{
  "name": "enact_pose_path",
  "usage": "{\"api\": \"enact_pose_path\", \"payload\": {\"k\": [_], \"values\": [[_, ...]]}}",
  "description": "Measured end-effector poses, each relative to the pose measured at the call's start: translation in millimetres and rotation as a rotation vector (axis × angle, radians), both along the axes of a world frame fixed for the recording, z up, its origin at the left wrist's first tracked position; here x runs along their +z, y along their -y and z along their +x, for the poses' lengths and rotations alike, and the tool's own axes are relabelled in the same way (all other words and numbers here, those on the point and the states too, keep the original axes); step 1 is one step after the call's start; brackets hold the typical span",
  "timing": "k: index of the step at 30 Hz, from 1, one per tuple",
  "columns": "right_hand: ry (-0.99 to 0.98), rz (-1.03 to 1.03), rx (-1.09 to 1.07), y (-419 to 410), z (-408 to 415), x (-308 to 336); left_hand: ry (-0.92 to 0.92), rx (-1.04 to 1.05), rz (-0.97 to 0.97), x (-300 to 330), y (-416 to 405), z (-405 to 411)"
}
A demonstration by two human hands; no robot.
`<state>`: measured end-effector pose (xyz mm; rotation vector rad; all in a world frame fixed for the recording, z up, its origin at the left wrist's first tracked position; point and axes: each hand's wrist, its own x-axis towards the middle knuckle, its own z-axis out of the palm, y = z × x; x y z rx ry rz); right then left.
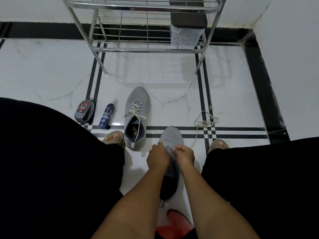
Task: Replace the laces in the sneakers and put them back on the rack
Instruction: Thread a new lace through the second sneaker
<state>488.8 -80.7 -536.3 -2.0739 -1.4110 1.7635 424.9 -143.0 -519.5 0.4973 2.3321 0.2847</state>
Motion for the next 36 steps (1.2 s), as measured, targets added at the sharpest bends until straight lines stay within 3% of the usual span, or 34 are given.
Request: {"api": "enact_pose_path", "payload": {"k": [7, 16, 25, 28, 32, 36], "values": [[0.074, 0.019, 0.104, 5, -5, -5, -0.072, 0.016, -0.020, -4, -1, -7], [0.102, 0.006, 0.013, 7, -11, -19, -0.122, 0.058, 0.081, -3, 3, -1], [0.014, -0.304, -0.379, -6, -22, -17, -0.075, 0.059, 0.145, -4, 4, -1], [0.036, -0.308, -0.270, -9, -17, -14, -0.055, 0.095, 0.148, -4, 6, -2], [0.083, -0.140, 0.050, -5, -13, -19, -0.032, 0.118, 0.152, -3, 8, -4], [0.165, 0.020, 0.188, 5, -12, -25, -0.026, 0.116, 0.152, -3, 8, -5]]}}
